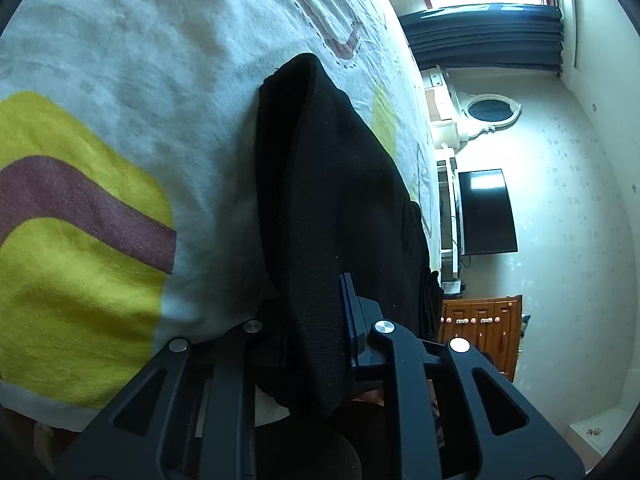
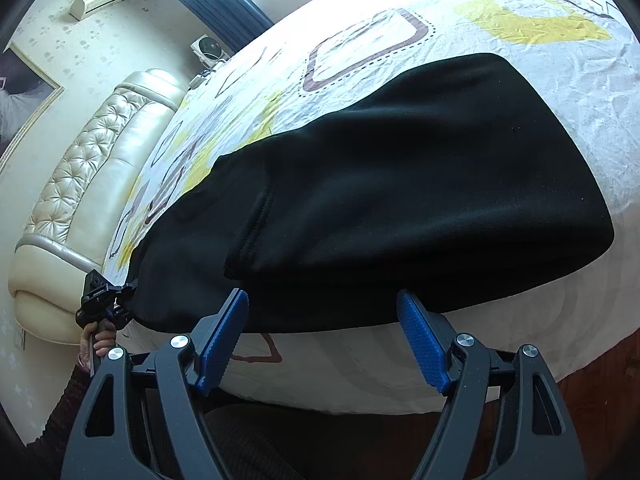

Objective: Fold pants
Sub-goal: 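Grasp the end of the black pants with the left tool and lift it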

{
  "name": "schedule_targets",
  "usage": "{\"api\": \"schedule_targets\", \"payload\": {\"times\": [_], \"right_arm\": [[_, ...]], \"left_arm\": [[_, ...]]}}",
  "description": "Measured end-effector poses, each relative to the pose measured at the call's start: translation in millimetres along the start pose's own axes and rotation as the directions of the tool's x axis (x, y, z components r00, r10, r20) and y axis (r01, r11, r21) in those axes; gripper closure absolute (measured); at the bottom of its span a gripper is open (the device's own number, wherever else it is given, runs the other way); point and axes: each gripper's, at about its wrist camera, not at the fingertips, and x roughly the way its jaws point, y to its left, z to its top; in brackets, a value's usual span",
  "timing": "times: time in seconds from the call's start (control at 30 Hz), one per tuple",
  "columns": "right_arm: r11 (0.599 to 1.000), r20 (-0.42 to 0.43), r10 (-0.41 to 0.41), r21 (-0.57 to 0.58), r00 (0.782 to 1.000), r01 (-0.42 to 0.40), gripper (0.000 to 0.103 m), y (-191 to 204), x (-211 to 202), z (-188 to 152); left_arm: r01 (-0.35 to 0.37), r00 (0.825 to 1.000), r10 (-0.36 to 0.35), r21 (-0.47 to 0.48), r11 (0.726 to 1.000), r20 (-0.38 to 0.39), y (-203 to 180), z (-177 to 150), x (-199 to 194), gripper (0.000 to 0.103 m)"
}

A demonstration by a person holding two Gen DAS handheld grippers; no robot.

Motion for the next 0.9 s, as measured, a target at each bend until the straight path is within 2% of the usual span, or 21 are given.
{"api": "schedule_targets", "payload": {"times": [0.13, 0.33, 0.5, 0.7, 0.9], "right_arm": [[1.0, 0.003, -0.003, -0.002, 1.0, 0.003, 0.028, 0.8, -1.0, 0.3], [1.0, 0.007, 0.002, 0.0, 1.0, -0.002, 0.028, -0.3, -2.0, -0.2], [1.0, 0.009, 0.005, 0.001, 1.0, -0.005, 0.028, 0.0, -3.2, -1.1], [1.0, 0.002, 0.009, -0.015, 1.0, -0.009, 0.028, 1.9, -2.5, -1.2], [1.0, 0.01, 0.015, -0.007, 1.0, -0.015, 0.028, 2.2, -4.8, -1.1]], "left_arm": [[-0.026, 1.0, 0.026, 0.025, 0.999, 0.014, -14.4, -1.0, -3.5, 0.089], [0.103, 0.993, -0.106, 0.063, 0.993, 0.045, -61.7, 1.4, -17.2, 0.089], [0.099, 0.993, -0.107, 0.157, 0.983, 0.04, -116.5, -2.5, -14.5, 0.09], [0.102, 0.994, -0.108, 0.28, 0.955, 0.006, -190.9, -16.4, 9.1, 0.09], [0.102, 0.995, -0.09, 0.367, 0.925, -0.049, -256.8, -32.1, 56.0, 0.09]]}}
